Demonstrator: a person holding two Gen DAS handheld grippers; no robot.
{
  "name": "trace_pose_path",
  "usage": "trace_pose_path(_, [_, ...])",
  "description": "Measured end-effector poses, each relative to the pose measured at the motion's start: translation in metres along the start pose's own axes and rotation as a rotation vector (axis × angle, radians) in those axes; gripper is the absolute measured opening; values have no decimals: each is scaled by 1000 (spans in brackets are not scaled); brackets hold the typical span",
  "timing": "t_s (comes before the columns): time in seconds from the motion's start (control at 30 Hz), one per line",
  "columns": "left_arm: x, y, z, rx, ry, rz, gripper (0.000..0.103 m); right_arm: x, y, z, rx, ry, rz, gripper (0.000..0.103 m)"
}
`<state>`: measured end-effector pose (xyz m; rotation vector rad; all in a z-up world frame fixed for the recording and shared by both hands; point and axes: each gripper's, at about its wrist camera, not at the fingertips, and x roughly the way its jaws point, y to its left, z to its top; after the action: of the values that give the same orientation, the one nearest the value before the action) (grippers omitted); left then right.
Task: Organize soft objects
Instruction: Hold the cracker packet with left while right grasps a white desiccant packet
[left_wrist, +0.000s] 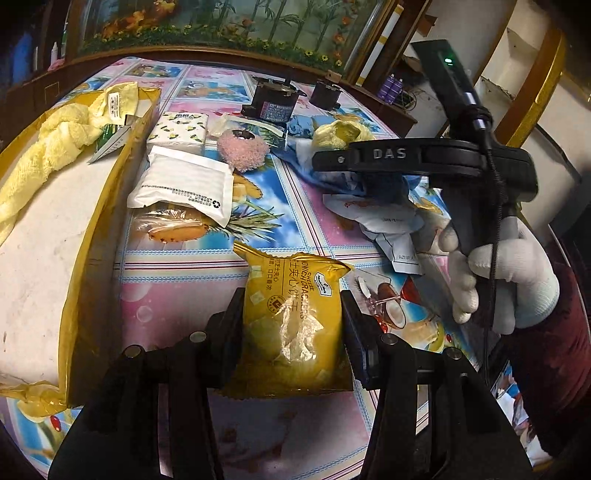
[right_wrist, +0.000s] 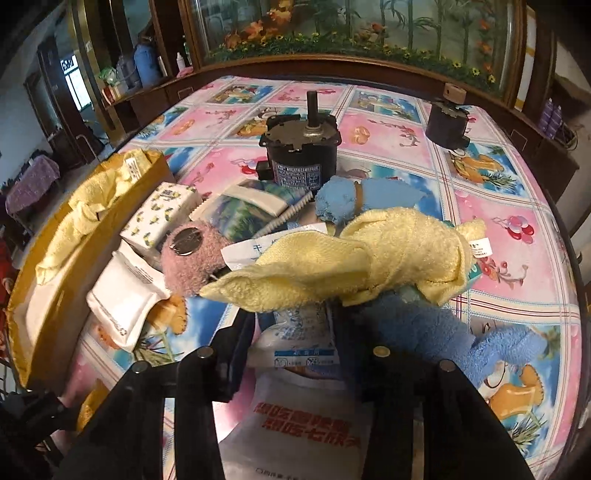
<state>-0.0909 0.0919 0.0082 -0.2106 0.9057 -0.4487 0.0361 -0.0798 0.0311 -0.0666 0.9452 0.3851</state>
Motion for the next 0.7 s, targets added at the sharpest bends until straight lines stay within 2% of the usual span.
trace_pose_path(0.03, [0,1,0,-7,-4,-8,48,-7,0,-3,15,-6,23,26])
trace_pose_path(0.17, [-3,4,-3,-28,-17,-24,48,-32,-1,-16,45,-32,98,15])
trace_pose_path(0.27, [-4,0,-4,-16,-21,-11,48,-37,2,-24,26,-13,131,14])
trace_pose_path(0.33, [-4,-2,-6,-6,-24,-1,48,-32,5,-26,2,-2,100,15])
trace_pose_path(0.5, [-5,1,-6,-14,-30,-16,48,-30,11,-31,-6,20,135,39])
trace_pose_path(0.57, [-4,2,-5,-14,-30,-17,48,-30,22,-33,-57,14,137,59])
trace_pose_path(0.63, [-4,1,-6,-13,-31,-16,48,-27,36,-31,-132,21,124,66])
trace_pose_path(0.7, [-4,1,-6,-16,-32,-19,48,-18,49,-26,-205,52,99,66])
